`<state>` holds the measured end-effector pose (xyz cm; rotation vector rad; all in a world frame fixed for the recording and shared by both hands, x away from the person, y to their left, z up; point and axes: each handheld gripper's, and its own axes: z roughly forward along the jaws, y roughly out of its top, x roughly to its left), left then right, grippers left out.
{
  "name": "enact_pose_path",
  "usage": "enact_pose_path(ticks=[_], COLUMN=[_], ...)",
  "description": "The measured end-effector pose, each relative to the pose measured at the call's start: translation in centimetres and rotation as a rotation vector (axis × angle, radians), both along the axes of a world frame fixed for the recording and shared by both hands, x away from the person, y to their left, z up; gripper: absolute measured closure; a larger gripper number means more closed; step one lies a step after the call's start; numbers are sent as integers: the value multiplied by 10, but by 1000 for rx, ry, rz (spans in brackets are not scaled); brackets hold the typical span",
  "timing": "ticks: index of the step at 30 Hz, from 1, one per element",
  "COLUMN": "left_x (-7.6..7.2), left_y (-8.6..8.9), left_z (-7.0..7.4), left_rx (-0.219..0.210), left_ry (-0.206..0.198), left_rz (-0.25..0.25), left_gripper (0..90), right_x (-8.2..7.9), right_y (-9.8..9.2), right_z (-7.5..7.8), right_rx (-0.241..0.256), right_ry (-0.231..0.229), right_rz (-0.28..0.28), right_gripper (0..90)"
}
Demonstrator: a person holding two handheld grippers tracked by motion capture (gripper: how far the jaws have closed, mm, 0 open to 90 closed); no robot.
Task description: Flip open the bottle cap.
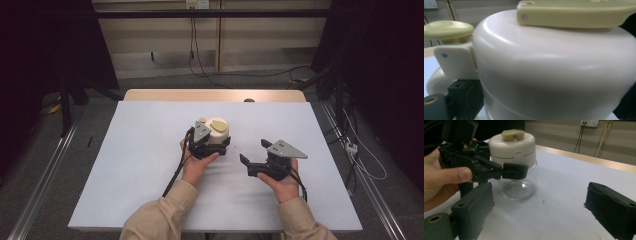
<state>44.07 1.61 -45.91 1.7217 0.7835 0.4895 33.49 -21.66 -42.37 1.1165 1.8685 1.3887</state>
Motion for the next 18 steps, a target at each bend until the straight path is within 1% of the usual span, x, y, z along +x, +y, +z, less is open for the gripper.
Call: enact_pose_path(ticks=[5,11,14,16,18], left_x=[0,1,0,0,0], left_y=[0,0,0,0,0], left_z=[0,0,0,0,0], left_rx=[1,-1,-4,-2,-4], left_ry=[-1,-2,-1,1,1], left_rz=[0,-4,2,3,0], left_gripper=[52,51,52,51,52], right_x=[6,16,20,22,23], right_y=[5,13,17,20,22], right_z=[6,7,7,7,8], right_rx=[35,20,1,5,-3], right_ry=[12,39,47,55,56], right_rz=[1,20,32,42,53], right_gripper=[68,65,87,113,139])
